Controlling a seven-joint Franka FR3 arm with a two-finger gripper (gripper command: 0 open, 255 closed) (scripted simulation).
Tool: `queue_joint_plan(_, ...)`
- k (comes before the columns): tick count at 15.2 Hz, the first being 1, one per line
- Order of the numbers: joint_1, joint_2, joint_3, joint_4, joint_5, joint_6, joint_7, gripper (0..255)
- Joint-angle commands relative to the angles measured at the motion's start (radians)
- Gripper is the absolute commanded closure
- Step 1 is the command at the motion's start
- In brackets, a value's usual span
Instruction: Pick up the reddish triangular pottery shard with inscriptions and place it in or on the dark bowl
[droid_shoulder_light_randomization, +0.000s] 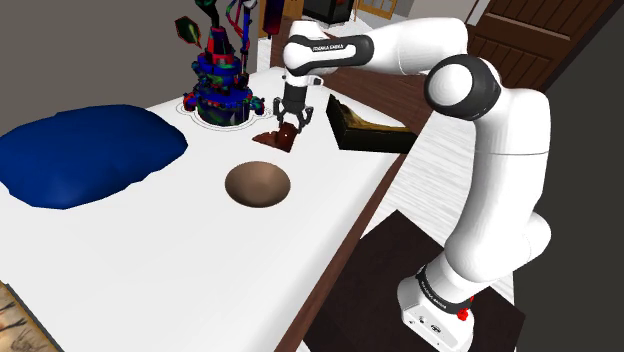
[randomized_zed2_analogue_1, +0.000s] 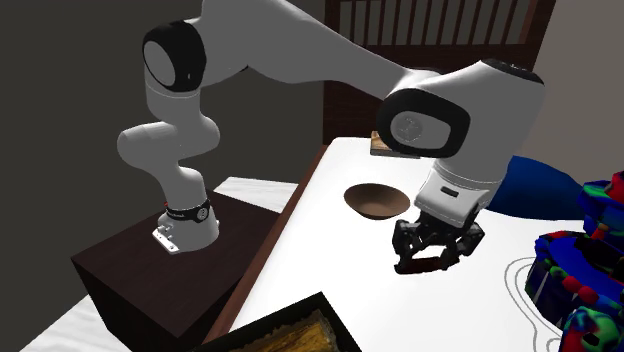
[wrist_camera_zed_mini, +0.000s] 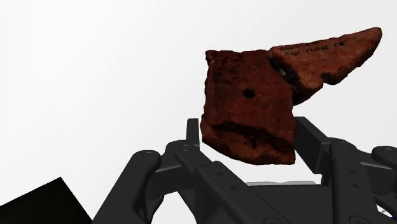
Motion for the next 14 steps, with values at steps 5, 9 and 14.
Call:
queue_joint_plan(5, 0.002, -0.021, 0.005, 0.050, 0.006, -0.070, 0.002, 255)
queue_joint_plan(9, 0.004, -0.031, 0.007, 0.088, 0.010, -0.118, 0.002, 255)
queue_joint_plan(14, 0.004, -0.108, 0.023, 0.004, 0.029, -0.108, 0.024, 255)
